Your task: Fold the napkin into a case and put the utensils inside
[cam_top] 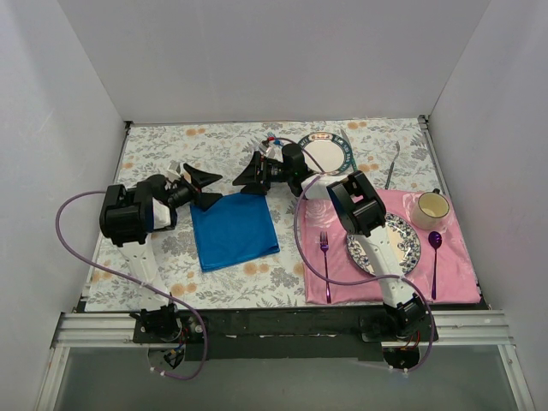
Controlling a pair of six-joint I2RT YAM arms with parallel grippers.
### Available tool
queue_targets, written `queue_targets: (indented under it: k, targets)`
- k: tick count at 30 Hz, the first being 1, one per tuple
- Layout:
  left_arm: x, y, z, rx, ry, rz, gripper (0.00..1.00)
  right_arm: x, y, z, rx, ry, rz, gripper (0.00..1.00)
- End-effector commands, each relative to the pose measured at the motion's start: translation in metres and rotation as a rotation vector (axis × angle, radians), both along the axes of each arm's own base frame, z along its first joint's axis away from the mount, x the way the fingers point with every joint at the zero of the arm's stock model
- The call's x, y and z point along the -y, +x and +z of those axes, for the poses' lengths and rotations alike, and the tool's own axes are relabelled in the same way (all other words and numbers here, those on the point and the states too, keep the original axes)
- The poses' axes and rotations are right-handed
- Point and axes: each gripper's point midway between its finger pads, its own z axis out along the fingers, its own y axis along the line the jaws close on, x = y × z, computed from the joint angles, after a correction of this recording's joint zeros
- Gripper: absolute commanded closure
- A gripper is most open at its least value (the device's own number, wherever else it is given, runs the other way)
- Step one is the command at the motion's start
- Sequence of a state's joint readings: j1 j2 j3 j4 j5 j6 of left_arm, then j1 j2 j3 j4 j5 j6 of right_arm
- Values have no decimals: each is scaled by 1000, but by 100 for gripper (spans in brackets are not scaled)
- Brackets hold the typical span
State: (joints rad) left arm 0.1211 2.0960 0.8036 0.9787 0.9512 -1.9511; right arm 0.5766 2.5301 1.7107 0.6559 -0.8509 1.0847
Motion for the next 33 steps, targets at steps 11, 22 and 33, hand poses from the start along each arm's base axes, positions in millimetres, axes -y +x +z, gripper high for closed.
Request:
queue_targets:
  k: [11, 22, 33]
  targets:
    - [-40, -32, 15, 62, 46, -19, 2, 20, 5, -52, -7, -135, -43, 1]
    - [-5, -21, 87, 349, 213, -184, 2, 3, -12, 91, 187, 130, 71, 1]
    - [72, -7, 61, 231, 156, -253, 2, 41, -73, 71, -14, 51, 89, 1]
